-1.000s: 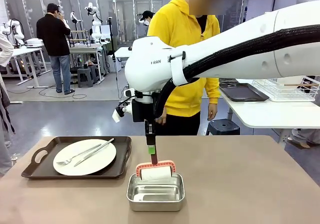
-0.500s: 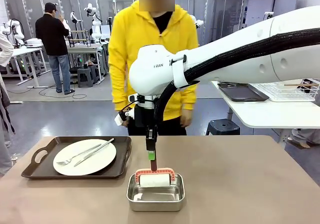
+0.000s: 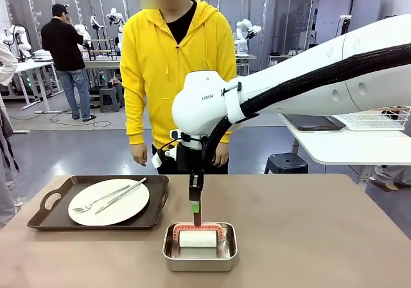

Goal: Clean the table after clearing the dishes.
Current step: Place the Lint Roller back on top of the Airtight Container, then when the right (or left) Handle tray is removed, use the right hand (or left hand) to clean the right (or left) side of the table with the Lint Roller.

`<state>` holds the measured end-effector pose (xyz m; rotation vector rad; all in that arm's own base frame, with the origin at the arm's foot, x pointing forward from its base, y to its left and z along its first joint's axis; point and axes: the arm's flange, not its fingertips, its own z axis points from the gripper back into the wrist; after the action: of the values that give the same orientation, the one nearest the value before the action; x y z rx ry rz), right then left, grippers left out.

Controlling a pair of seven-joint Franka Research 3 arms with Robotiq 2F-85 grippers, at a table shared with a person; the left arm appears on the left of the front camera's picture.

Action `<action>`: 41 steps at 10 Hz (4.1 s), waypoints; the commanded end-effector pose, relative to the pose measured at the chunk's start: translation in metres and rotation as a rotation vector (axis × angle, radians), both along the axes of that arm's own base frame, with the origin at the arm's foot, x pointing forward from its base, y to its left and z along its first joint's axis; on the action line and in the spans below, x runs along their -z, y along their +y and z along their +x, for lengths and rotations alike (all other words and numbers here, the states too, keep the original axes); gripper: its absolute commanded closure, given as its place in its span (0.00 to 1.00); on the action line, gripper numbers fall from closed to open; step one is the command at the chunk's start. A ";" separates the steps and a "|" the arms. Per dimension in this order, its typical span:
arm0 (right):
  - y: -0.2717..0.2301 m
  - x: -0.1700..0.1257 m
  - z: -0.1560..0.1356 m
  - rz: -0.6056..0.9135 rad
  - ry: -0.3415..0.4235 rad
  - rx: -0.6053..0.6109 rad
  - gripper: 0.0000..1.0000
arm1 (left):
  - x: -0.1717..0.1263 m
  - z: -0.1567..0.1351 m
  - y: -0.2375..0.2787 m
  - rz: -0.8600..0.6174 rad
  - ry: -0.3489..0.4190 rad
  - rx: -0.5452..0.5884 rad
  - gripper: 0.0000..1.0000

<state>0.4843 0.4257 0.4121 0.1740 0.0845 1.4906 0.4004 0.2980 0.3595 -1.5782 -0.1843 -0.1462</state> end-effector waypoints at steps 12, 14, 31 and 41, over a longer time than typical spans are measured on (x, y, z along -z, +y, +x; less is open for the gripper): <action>-0.015 0.011 0.006 0.037 0.008 -0.023 0.67 | -0.001 -0.003 0.002 0.002 0.000 -0.007 0.00; -0.013 0.005 0.004 0.037 0.003 -0.029 0.55 | -0.001 -0.003 0.002 0.002 0.000 -0.007 0.00; -0.009 -0.040 0.008 0.030 -0.035 -0.024 0.00 | -0.001 -0.003 0.002 0.002 0.000 -0.007 0.00; -0.009 -0.040 0.008 0.030 -0.035 -0.024 0.00 | -0.001 -0.003 0.002 0.002 0.000 -0.007 0.00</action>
<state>0.4938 0.4161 0.4518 0.1587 0.0369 1.5133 0.4004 0.2981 0.3595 -1.5782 -0.1844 -0.1461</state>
